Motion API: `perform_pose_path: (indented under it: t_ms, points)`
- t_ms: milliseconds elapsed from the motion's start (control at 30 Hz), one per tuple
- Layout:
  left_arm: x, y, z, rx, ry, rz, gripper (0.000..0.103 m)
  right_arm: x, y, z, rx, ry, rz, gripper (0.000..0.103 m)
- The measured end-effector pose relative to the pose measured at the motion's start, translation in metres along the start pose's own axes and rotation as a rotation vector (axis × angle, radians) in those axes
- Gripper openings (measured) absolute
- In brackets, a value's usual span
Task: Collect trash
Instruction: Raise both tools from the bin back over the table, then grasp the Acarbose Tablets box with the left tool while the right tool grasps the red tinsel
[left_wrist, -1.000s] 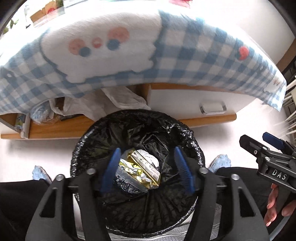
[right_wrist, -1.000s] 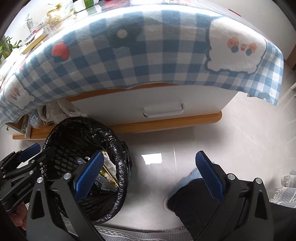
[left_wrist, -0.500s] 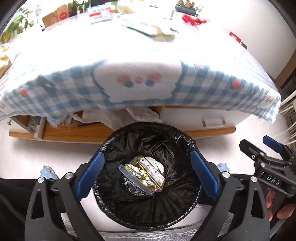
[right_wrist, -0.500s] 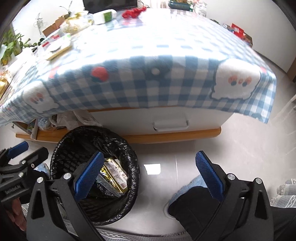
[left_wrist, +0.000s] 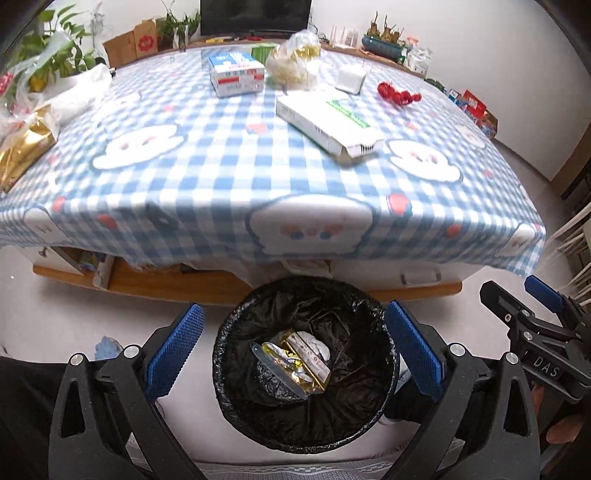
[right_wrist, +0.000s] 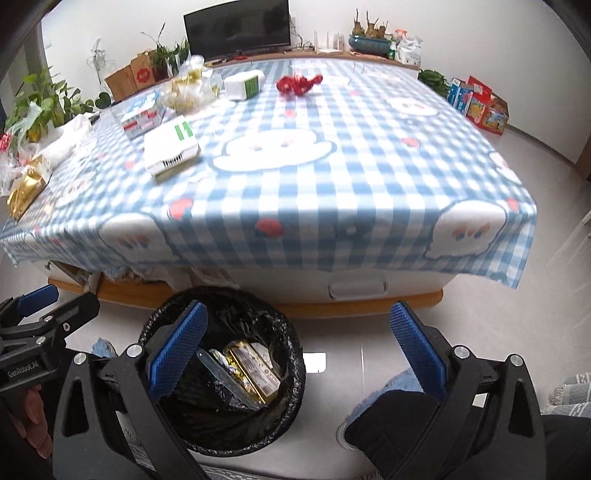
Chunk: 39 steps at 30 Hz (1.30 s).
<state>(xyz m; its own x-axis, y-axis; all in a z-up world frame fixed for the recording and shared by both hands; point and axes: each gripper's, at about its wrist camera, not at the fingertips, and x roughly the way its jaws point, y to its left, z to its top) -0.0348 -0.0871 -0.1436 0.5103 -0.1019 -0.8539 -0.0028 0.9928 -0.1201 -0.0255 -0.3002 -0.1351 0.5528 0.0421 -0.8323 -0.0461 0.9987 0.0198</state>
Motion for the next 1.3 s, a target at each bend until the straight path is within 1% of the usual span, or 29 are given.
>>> perform_pose_path:
  t_ms: [167, 267, 567, 767, 867, 967, 1067, 1200, 1300]
  points:
    - [-0.013, -0.002, 0.019, -0.008, -0.027, 0.001, 0.097, -0.013, -0.003, 0.023, -0.017, -0.041, -0.006, 0.095]
    - [-0.015, -0.005, 0.033, -0.013, -0.032, 0.005, 0.097, -0.014, -0.008, 0.038, -0.016, -0.054, -0.007, 0.095]
    - [0.002, -0.012, 0.086, -0.04, -0.023, -0.004, 0.097, 0.011, -0.01, 0.106, -0.056, -0.084, -0.017, 0.095]
    - [0.03, -0.017, 0.125, -0.06, -0.006, 0.002, 0.097, 0.044, -0.01, 0.159, -0.071, -0.096, -0.01, 0.095]
    - [0.048, -0.02, 0.142, -0.067, 0.011, 0.016, 0.097, 0.064, -0.009, 0.183, -0.081, -0.1, -0.005, 0.095]
    - [0.062, -0.022, 0.154, -0.073, 0.03, 0.014, 0.097, 0.085, -0.009, 0.204, -0.083, -0.097, 0.0, 0.095]
    - [0.077, -0.026, 0.166, -0.074, 0.045, 0.026, 0.097, 0.107, -0.008, 0.225, -0.068, -0.087, 0.012, 0.095]
    - [0.1, -0.026, 0.174, -0.083, 0.079, 0.038, 0.096, 0.135, -0.003, 0.249, -0.091, -0.068, 0.011, 0.091]
    - [0.111, -0.027, 0.177, -0.087, 0.094, 0.027, 0.095, 0.156, 0.0, 0.261, -0.114, -0.04, 0.007, 0.084]
